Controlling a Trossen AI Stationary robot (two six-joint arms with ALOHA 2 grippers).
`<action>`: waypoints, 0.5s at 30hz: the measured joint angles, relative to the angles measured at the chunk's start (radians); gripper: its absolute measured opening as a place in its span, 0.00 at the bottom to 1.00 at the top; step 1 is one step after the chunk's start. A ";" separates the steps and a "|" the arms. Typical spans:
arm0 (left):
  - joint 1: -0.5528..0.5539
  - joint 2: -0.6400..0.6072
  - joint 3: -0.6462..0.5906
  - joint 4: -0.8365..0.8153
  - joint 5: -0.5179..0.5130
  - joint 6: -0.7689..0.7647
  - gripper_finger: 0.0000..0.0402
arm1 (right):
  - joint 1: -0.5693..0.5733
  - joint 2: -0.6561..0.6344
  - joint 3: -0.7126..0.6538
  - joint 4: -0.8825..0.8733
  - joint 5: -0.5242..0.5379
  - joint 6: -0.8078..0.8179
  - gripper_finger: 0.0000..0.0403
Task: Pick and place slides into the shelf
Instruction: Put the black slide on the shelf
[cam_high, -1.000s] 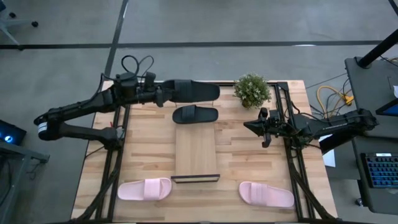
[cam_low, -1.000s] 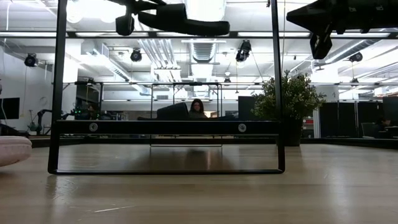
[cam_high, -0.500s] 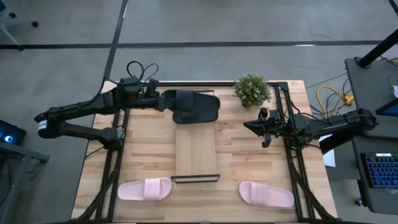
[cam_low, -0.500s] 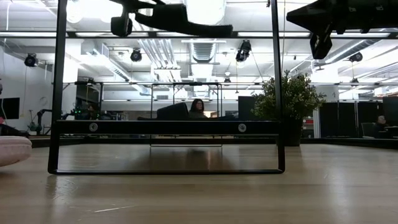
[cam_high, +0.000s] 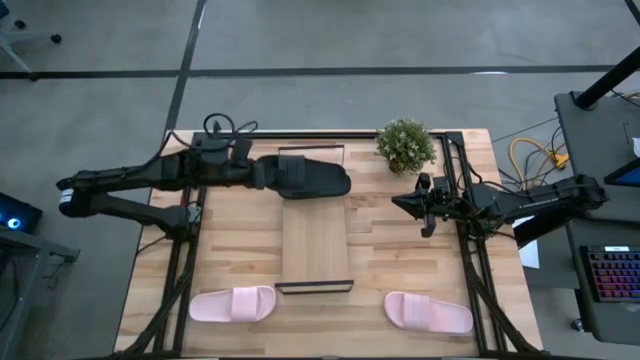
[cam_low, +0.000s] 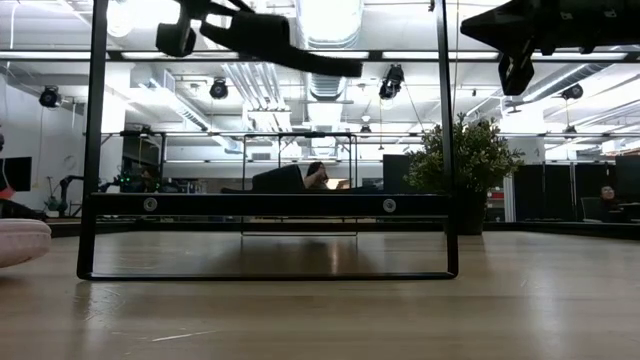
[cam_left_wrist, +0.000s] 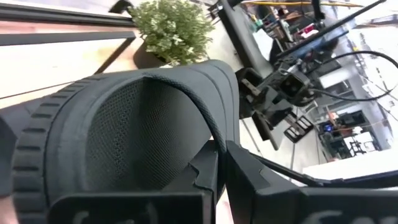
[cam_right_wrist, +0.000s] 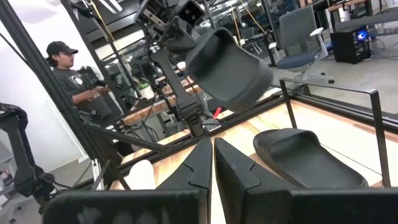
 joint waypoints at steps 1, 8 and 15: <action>-0.009 -0.001 0.000 0.001 -0.007 0.000 0.00 | 0.000 0.000 0.000 -0.003 0.000 0.000 0.02; -0.085 -0.005 -0.083 0.022 -0.115 -0.101 0.00 | 0.000 0.000 0.000 -0.019 0.000 0.001 0.02; -0.151 -0.037 -0.214 0.186 -0.153 -0.170 0.00 | 0.000 0.000 0.000 -0.019 0.000 0.001 0.02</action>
